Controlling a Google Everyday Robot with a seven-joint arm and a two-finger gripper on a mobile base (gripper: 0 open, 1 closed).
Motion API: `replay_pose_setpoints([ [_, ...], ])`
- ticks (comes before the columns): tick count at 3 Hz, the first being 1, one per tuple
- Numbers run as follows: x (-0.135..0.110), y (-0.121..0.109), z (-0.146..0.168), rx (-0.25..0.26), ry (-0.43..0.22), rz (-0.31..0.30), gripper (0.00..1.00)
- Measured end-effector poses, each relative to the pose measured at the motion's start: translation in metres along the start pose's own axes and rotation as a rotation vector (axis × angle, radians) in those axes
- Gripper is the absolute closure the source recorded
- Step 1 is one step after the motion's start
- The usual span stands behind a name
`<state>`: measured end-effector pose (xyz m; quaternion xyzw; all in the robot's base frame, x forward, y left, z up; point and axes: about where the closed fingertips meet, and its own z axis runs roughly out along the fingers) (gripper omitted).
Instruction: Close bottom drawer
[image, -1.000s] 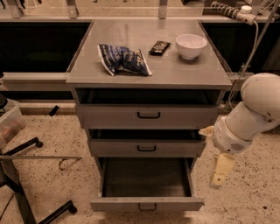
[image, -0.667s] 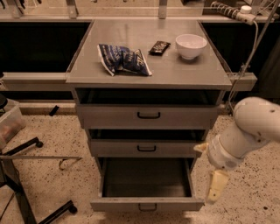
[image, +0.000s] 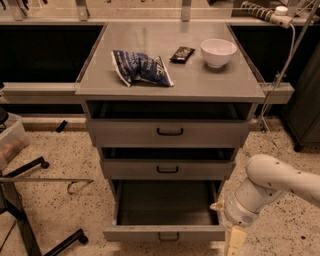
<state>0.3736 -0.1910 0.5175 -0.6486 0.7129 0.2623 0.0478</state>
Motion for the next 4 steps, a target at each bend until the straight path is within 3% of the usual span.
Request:
replay_pose_setpoints([
  [1,0.0,0.0,0.0,0.0,0.0,0.0,0.0],
  [2,0.011,-0.003,0.02,-0.008,0.013,-0.005,0.0],
  [4,0.059,-0.041,0.129,-0.047,-0.021,-0.003,0.0],
])
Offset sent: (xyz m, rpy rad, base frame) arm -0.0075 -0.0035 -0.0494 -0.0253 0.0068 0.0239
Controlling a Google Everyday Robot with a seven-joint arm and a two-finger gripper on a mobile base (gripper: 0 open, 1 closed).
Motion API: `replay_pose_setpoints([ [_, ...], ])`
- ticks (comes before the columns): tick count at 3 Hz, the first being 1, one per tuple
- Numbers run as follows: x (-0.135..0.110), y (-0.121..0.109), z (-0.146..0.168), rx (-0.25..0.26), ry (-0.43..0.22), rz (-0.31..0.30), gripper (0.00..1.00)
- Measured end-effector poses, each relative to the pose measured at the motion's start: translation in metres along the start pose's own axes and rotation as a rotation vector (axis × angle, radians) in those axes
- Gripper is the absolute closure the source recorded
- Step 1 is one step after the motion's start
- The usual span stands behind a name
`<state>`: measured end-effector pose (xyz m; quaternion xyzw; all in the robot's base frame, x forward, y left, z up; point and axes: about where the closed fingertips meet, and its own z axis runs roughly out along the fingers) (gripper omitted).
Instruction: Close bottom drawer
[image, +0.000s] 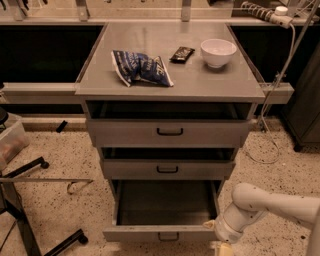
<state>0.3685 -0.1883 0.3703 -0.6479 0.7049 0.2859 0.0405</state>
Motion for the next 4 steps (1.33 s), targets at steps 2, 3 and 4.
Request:
replay_pose_setpoints([
  [2,0.044,-0.032,0.071,-0.024,-0.049,0.006,0.0],
  [3,0.04,-0.036,0.09,-0.043,-0.059,-0.005,0.0],
  [4,0.032,-0.039,0.12,-0.08,-0.079,-0.025,0.0],
])
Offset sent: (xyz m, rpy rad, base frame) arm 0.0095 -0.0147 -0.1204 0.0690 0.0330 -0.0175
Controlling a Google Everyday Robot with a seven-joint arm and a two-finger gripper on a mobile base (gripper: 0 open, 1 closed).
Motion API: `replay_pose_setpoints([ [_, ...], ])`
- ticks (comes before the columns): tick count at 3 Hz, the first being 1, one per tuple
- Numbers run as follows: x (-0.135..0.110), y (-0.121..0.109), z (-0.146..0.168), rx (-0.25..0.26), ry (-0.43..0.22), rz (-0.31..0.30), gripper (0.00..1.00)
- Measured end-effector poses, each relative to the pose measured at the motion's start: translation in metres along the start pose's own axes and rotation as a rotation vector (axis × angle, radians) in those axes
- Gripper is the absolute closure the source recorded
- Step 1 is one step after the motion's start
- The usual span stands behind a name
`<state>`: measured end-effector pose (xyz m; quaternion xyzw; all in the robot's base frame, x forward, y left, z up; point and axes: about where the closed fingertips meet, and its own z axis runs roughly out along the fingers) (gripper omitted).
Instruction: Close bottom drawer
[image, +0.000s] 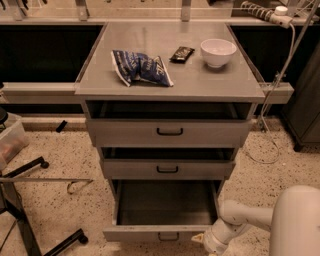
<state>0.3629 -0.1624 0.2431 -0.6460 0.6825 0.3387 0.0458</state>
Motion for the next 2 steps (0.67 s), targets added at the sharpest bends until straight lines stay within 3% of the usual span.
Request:
replay_pose_setpoints([
  [2,-0.004,-0.022,0.045,-0.026,-0.036,-0.045,0.0],
])
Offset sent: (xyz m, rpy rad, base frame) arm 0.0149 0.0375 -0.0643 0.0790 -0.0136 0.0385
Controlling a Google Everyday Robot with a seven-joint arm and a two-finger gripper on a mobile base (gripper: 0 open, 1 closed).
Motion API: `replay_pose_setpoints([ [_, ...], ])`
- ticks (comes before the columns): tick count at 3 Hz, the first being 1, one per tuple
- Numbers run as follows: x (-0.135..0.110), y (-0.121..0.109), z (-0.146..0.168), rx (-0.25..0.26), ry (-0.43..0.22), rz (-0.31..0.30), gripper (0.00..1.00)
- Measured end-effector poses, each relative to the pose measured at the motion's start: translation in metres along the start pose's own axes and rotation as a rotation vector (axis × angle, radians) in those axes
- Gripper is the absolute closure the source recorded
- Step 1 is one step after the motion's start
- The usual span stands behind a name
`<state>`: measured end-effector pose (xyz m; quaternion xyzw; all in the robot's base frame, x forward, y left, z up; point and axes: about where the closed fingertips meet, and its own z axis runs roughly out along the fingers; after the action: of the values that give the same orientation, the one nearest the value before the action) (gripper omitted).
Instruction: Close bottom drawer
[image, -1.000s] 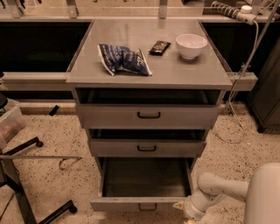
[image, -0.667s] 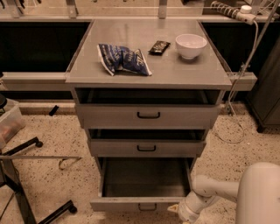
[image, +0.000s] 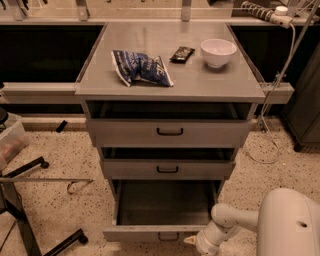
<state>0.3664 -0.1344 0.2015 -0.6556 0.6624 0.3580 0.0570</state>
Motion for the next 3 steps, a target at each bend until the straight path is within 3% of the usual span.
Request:
replay_pose_setpoints([
  [3,0.009,-0.061,0.009,0.083,-0.053,-0.006,0.0],
])
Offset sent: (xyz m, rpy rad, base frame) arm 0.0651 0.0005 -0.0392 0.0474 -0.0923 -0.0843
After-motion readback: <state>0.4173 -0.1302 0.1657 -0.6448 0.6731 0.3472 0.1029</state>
